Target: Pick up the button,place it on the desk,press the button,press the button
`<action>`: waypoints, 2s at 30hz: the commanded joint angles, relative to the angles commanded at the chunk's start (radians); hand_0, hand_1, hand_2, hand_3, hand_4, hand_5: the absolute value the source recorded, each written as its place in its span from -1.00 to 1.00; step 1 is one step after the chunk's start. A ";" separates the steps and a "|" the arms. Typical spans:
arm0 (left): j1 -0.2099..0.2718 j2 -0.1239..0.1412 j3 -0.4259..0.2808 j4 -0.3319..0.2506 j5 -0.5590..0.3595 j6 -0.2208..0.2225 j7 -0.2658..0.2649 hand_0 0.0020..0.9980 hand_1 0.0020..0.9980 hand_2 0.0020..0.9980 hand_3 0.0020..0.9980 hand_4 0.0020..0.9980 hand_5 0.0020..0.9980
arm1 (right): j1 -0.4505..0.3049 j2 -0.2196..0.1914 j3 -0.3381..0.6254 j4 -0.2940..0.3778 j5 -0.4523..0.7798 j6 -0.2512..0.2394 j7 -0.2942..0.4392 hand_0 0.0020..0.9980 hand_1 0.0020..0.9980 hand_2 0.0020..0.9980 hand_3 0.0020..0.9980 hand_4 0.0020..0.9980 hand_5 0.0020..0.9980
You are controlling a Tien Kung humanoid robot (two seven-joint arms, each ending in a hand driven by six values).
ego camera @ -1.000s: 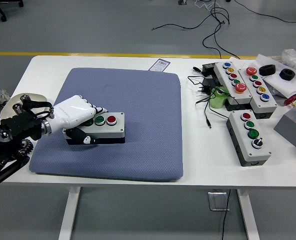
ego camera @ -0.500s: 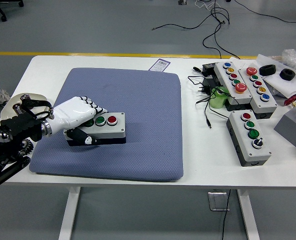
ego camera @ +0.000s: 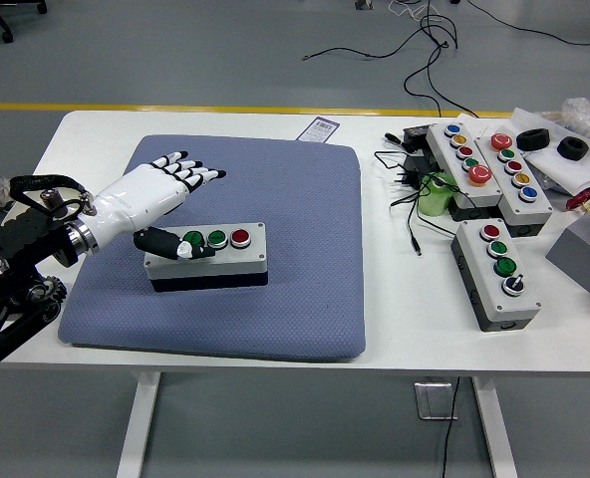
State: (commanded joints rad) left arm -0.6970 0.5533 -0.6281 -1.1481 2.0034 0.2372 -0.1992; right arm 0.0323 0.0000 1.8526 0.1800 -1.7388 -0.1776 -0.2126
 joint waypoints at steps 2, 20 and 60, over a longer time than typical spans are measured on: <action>0.018 0.002 -0.028 -0.026 -0.005 0.007 0.002 1.00 0.95 1.00 1.00 0.93 0.46 | 0.000 0.000 0.003 0.000 -0.003 0.000 0.000 0.05 0.37 0.45 0.30 -0.34 -0.68; 0.222 0.009 -0.358 -0.469 -0.068 -0.083 0.415 -1.00 -1.00 -1.00 0.18 0.12 1.00 | -0.001 0.000 0.017 0.000 -0.019 0.005 0.001 0.05 0.37 0.45 0.29 -0.34 -0.68; 0.201 0.003 -0.141 -0.456 -0.026 -0.269 0.504 -1.00 -1.00 -1.00 0.34 0.13 0.99 | 0.003 0.000 0.005 0.000 -0.012 0.005 0.003 0.05 0.37 0.45 0.29 -0.34 -0.68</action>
State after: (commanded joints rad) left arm -0.4963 0.5567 -0.7691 -1.6039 1.9769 -0.0314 0.3047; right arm 0.0356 0.0000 1.8573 0.1800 -1.7511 -0.1727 -0.2092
